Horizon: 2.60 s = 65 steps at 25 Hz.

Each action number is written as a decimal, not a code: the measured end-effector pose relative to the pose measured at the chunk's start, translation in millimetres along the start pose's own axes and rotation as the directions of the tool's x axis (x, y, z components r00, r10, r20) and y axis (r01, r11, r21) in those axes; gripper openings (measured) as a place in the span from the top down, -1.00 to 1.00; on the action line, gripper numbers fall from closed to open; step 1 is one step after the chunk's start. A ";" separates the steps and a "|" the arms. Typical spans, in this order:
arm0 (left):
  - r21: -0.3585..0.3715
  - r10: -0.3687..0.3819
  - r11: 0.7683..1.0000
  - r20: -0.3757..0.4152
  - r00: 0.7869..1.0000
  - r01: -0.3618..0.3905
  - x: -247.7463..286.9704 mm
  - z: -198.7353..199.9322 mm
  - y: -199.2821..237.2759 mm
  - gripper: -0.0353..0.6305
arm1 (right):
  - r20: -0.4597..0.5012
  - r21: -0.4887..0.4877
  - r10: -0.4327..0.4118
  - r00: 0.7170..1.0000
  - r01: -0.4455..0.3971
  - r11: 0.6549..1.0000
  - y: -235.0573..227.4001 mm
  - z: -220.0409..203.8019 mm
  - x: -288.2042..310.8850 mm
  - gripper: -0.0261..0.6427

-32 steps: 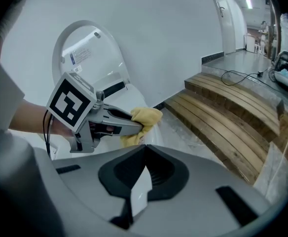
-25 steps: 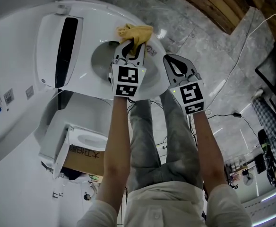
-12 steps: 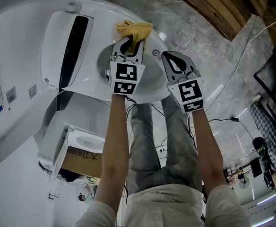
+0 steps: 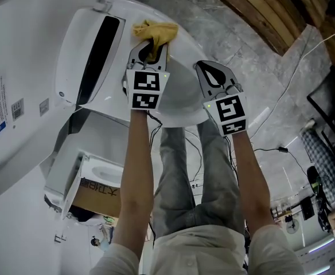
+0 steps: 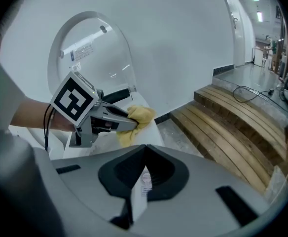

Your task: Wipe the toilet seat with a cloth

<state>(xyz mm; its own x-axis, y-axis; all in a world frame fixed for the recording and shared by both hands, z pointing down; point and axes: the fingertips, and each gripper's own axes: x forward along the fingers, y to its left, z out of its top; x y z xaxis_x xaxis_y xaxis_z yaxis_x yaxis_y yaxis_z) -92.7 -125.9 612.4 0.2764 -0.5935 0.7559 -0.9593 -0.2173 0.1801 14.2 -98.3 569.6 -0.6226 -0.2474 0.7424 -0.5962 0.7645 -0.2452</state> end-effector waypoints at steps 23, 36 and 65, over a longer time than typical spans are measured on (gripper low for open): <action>-0.028 0.114 0.993 -0.045 0.992 -0.115 -36.3 -31.1 55.4 0.65 | 0.023 -0.050 0.038 0.999 -0.036 0.998 45.9 20.8 24.5 0.90; -0.024 0.152 0.988 -0.081 0.985 -0.154 -60.4 -59.6 66.9 0.65 | 0.013 -0.087 0.076 0.997 -0.075 0.993 81.4 15.4 28.1 0.90; -0.053 0.257 0.963 -0.131 0.957 -0.266 -144.9 -160.8 69.5 0.65 | -0.015 -0.140 0.123 0.992 -0.123 0.982 146.7 -33.4 -1.2 0.90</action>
<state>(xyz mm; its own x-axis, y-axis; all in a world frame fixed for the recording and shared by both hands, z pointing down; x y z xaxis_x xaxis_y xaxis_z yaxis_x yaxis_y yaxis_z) -208.6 69.6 616.7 0.0104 -0.5230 0.8523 -0.9999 -0.0099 0.0061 -55.6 34.0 553.6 -0.6836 -0.1431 0.7157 -0.4380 0.8648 -0.2454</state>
